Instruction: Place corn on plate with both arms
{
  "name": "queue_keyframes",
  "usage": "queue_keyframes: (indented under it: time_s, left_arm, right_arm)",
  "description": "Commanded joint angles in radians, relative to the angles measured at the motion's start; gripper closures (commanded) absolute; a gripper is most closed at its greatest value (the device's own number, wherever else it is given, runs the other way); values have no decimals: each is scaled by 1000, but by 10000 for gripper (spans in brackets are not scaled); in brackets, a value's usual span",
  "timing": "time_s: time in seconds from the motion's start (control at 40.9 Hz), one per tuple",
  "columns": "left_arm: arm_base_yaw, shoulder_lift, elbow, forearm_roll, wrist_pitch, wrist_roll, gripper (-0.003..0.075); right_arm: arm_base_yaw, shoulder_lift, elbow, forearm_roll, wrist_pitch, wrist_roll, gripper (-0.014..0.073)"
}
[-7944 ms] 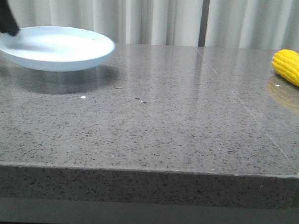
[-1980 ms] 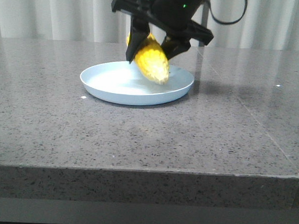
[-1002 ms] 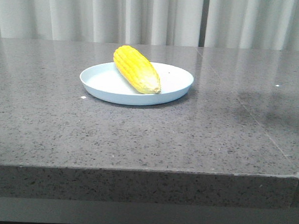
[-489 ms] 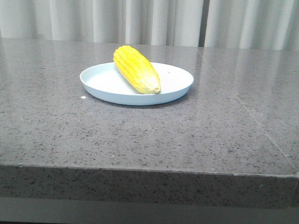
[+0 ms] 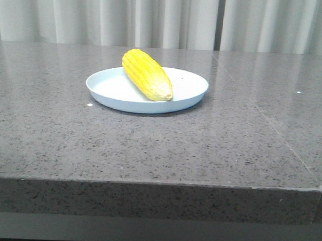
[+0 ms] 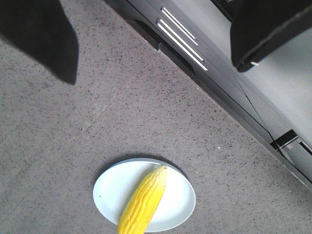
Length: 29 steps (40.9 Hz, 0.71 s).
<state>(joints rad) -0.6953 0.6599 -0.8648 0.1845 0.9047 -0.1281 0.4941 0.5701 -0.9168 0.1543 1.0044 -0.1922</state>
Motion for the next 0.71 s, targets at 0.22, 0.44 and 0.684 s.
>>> queue_keyframes:
  time_s: [0.22,0.44,0.684]
  left_arm:
    - [-9,0,-27,42,-49,-10,657]
    - [-9,0,-27,56,-49,-4,741]
    - [-9,0,-27,59,-49,-4,741]
  right_arm:
    - [-5,2,-24,-1,-72,16,381]
    - [-5,2,-24,-1,-66,16,668]
    - [-5,2,-24,14,-74,17,663]
